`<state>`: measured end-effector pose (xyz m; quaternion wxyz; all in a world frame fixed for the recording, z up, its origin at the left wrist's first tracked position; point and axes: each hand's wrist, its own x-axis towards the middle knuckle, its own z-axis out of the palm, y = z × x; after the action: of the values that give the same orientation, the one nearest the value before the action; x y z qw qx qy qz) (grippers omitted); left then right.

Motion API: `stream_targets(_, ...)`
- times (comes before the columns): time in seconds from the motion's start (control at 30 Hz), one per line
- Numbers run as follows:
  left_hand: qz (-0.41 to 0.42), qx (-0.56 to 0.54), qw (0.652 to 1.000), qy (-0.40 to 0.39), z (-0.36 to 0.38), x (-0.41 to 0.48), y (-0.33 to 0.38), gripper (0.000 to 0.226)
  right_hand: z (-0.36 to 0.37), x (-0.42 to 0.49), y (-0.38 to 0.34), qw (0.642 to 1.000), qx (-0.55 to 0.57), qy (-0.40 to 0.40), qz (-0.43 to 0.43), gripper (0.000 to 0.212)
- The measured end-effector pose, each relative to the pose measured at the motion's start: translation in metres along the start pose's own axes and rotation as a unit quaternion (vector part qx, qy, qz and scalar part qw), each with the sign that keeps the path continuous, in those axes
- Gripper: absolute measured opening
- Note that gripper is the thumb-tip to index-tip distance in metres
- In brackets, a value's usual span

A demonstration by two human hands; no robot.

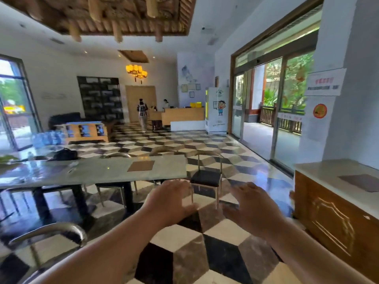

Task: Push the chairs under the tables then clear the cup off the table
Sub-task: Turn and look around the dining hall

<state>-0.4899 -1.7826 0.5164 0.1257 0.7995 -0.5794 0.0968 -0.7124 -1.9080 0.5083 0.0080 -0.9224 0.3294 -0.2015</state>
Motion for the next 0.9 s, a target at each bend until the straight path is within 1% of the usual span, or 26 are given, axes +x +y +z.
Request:
stream_targets(0.07,-0.026,0.004,1.000,0.010,0.010,0.026,-0.032,0.073,0.023,0.046,-0.007,0.999,0.008,-0.009,-0.038,0.069)
stream_targets(0.2,-0.070,-0.011,0.997,0.037,0.039,0.091,-0.106,0.073,0.075,0.141,-0.016,0.996,-0.026,-0.014,-0.089,0.064)
stream_targets(0.33,-0.086,-0.034,0.995,0.024,0.078,0.160,-0.175,0.075,0.112,0.237,-0.022,0.995,-0.016,-0.032,-0.092,0.067)
stream_targets(0.43,-0.090,-0.043,0.995,0.019,0.081,0.221,-0.223,0.074,0.118,0.317,-0.023,0.996,-0.015,-0.032,-0.081,0.074)
stream_targets(0.5,-0.098,-0.054,0.993,0.041,0.076,0.265,-0.253,0.072,0.123,0.369,-0.019,0.998,-0.001,-0.017,-0.067,0.078)
stream_targets(0.57,-0.099,-0.051,0.992,0.060,0.074,0.305,-0.277,0.071,0.134,0.416,-0.015,0.997,0.014,0.007,-0.071,0.073)
stream_targets(0.63,-0.087,-0.027,0.994,0.064,0.081,0.337,-0.294,0.071,0.152,0.455,-0.014,0.996,0.011,0.009,-0.088,0.065)
stream_targets(0.73,-0.084,-0.007,0.995,0.050,0.102,0.379,-0.323,0.070,0.186,0.514,-0.016,0.994,0.022,0.001,-0.106,0.067)
stream_targets(0.8,-0.101,-0.004,0.994,0.045,0.121,0.405,-0.351,0.072,0.213,0.557,-0.015,0.993,0.040,-0.002,-0.114,0.071)
stream_targets(0.9,-0.150,0.015,0.988,0.032,0.149,0.442,-0.397,0.073,0.257,0.628,-0.014,0.987,0.043,-0.007,-0.155,0.064)
